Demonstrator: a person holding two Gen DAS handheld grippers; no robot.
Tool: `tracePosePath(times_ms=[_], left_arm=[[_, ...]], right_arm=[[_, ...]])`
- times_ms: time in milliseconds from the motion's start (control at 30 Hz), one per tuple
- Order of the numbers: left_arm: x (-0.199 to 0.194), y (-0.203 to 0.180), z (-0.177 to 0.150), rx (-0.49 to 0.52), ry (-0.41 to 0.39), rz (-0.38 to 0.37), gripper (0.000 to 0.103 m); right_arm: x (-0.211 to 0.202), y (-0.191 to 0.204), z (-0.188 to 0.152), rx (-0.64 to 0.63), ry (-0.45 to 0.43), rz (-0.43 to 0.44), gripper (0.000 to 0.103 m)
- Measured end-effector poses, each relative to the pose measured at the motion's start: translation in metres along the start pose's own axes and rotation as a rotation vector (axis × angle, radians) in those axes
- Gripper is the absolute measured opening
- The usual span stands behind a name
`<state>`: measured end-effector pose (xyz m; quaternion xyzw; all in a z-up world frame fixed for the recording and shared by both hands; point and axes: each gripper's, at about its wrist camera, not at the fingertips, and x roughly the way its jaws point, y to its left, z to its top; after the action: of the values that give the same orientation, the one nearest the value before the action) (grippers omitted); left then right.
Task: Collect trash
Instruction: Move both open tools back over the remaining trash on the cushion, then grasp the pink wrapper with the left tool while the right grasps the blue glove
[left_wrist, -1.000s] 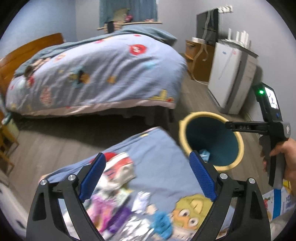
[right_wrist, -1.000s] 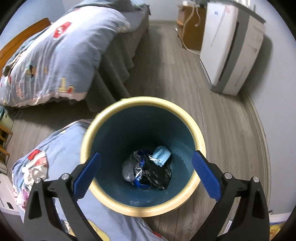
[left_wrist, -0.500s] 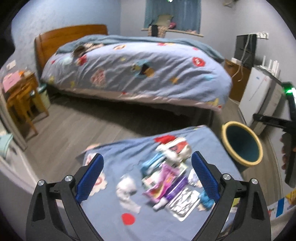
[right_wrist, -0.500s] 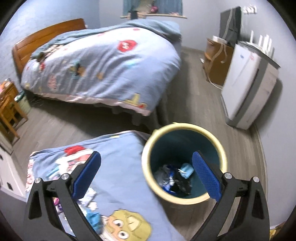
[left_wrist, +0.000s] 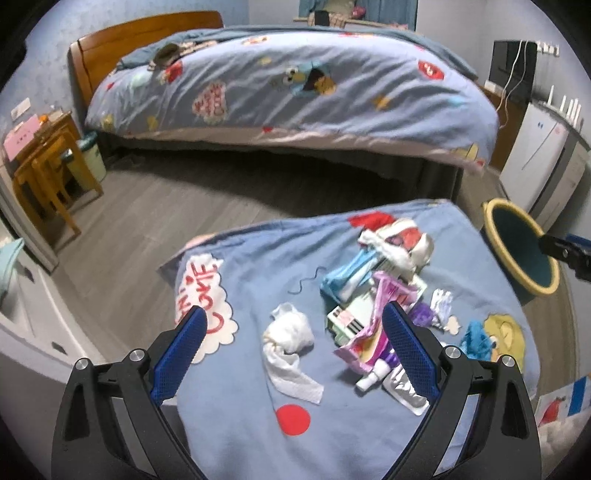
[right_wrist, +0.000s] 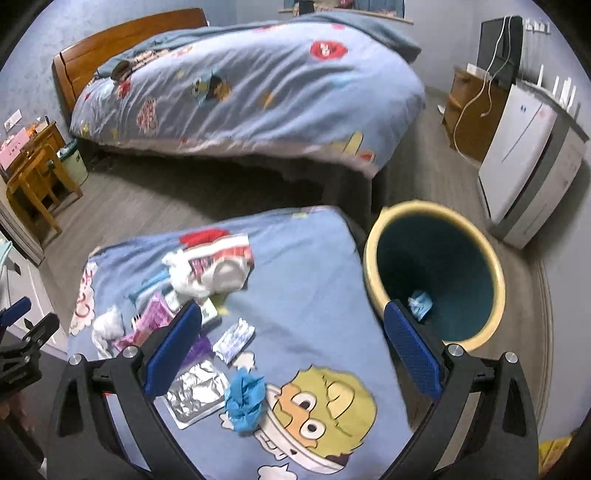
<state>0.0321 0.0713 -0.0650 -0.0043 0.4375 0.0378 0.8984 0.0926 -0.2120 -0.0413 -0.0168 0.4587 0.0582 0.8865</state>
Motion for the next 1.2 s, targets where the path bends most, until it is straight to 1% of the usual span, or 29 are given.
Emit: tracePosePath(times_ms=[67, 133, 267, 400, 667, 767, 833, 867, 900, 967, 1033, 1067, 1133, 1200], left_arm=[[0.009, -0.003, -0.002, 0.008, 0.013, 0.005, 0.095], [0.018, -0.008, -0.005, 0.024, 0.030, 0.006, 0.095], [0.030, -0.020, -0.009, 0.061, 0.052, -0.003, 0.095], [0.039, -0.030, -0.012, 0.093, 0.065, -0.009, 0.095], [0.056, -0.042, -0.017, 0.141, 0.102, -0.014, 0.095], [0.062, -0.046, -0.018, 0.147, 0.111, -0.012, 0.095], [0.067, -0.050, -0.020, 0.156, 0.120, -0.008, 0.093], [0.069, -0.052, -0.020, 0.161, 0.122, -0.007, 0.092], [0.070, -0.054, -0.021, 0.164, 0.124, -0.011, 0.089], [0.075, -0.057, -0.022, 0.168, 0.138, -0.029, 0.072], [0.079, -0.063, -0.023, 0.175, 0.158, -0.050, 0.065], [0.081, -0.066, -0.024, 0.185, 0.160, -0.053, 0.061], [0.082, -0.070, -0.025, 0.195, 0.163, -0.057, 0.058], [0.084, -0.073, -0.026, 0.198, 0.167, -0.065, 0.057]], right_arm=[[0.009, 0.002, -0.009, -0.007, 0.030, 0.002, 0.097], [0.019, 0.004, -0.016, -0.020, 0.065, 0.035, 0.097], [0.037, 0.004, -0.026, -0.014, 0.108, 0.097, 0.097], [0.054, 0.008, -0.036, -0.053, 0.140, 0.059, 0.097], [0.077, 0.007, -0.048, -0.057, 0.230, 0.077, 0.096], [0.083, 0.004, -0.052, -0.034, 0.269, 0.086, 0.088], [0.087, 0.003, -0.055, -0.023, 0.298, 0.106, 0.078], [0.089, 0.004, -0.057, -0.022, 0.313, 0.119, 0.075], [0.090, 0.004, -0.059, -0.024, 0.322, 0.128, 0.069], [0.092, 0.007, -0.061, -0.037, 0.339, 0.149, 0.062], [0.094, 0.009, -0.064, -0.048, 0.354, 0.170, 0.055], [0.095, 0.010, -0.065, -0.053, 0.361, 0.178, 0.053], [0.097, 0.011, -0.066, -0.060, 0.372, 0.183, 0.050], [0.099, 0.012, -0.067, -0.060, 0.380, 0.193, 0.047]])
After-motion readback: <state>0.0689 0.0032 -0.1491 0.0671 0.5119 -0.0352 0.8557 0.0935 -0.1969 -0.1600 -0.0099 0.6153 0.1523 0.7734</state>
